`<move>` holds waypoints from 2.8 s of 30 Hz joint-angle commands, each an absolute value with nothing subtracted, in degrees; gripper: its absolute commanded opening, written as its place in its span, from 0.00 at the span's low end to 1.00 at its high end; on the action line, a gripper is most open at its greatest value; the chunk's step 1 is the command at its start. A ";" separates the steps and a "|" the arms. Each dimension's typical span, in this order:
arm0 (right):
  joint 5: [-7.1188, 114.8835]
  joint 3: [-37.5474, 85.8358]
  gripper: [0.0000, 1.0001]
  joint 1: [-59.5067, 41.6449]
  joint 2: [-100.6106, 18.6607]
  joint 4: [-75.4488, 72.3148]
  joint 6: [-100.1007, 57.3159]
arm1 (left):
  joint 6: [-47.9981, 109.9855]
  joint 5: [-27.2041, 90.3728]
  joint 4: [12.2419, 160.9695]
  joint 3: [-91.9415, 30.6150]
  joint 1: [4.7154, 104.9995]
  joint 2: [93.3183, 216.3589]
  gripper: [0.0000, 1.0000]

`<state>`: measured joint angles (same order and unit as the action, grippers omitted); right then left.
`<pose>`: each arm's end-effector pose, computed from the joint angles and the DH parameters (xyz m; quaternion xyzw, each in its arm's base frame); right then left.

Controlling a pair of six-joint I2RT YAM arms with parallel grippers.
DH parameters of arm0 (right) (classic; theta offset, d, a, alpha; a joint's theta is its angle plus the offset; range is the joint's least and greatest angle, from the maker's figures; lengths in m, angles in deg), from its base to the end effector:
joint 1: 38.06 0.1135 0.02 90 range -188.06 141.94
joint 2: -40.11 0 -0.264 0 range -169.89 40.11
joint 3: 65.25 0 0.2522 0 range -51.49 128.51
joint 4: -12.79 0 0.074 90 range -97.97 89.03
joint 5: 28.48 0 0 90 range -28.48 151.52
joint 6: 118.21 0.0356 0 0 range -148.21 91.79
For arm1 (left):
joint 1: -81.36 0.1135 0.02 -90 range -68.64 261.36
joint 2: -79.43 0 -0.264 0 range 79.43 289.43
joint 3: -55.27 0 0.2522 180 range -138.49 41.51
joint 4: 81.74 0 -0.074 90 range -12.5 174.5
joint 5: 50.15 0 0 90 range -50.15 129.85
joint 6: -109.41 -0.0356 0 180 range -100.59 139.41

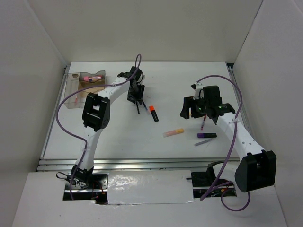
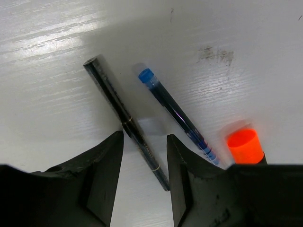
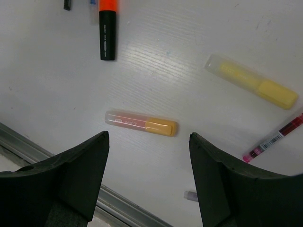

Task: Sort the stationery into containers
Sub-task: Pick up the pen from the center of the board, then place the pen in the storage box.

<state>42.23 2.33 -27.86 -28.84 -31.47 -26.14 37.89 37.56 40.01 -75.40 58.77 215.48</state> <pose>0.2465 0.0563 0.2769 -0.1278 0.9061 0.1940 0.3535 0.4702 -0.1972 0.1749 0.0395 0.9727 -0.0982 0.2067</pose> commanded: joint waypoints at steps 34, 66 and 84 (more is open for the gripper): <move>40.25 3.88 0.74 -28.48 -29.85 -30.77 -25.48 | 26.80 25.00 34.23 -76.17 85.82 194.74 0.00; 61.35 4.32 1.00 -28.39 -26.34 -28.13 -20.20 | 15.55 26.66 34.58 -85.67 105.97 211.53 0.14; 61.34 14.52 1.00 -27.25 -23.99 -33.59 -30.13 | 15.90 21.84 37.48 -82.96 105.70 204.95 0.75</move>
<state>57.99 13.41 -27.53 -31.44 -38.31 -28.20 16.54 25.06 35.47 -84.25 105.61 211.24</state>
